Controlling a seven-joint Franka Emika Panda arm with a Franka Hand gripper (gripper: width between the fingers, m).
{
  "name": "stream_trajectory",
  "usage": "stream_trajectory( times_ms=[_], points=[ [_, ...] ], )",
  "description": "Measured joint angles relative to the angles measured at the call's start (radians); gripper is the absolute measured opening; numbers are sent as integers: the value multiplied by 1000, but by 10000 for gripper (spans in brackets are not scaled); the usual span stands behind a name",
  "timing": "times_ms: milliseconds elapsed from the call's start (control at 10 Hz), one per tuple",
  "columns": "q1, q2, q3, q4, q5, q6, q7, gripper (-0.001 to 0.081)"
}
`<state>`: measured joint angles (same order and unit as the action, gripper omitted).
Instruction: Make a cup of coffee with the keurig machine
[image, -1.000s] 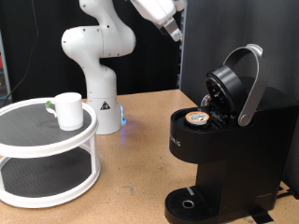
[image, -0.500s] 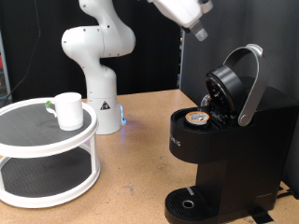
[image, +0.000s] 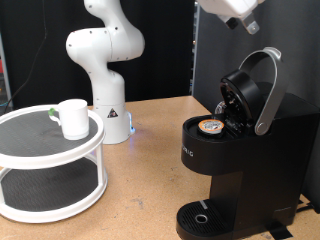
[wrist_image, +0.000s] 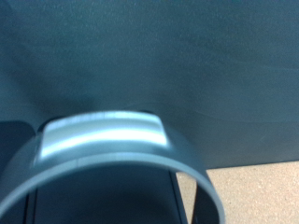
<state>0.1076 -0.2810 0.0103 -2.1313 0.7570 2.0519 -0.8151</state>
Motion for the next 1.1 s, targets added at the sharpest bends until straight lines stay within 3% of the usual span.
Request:
stream_trajectory(
  times_ms=[500,600,700,900,1000,1100],
  points=[
    [11,21,100,6,0,101,93,803],
    [12,27,116,7,-1,116,104,706],
    [12,33,132,7,-3,129,114,706],
    [12,49,158,7,-9,154,125,388],
    [12,57,168,7,-12,166,127,388],
    [12,65,177,7,-17,177,130,186]
  ],
)
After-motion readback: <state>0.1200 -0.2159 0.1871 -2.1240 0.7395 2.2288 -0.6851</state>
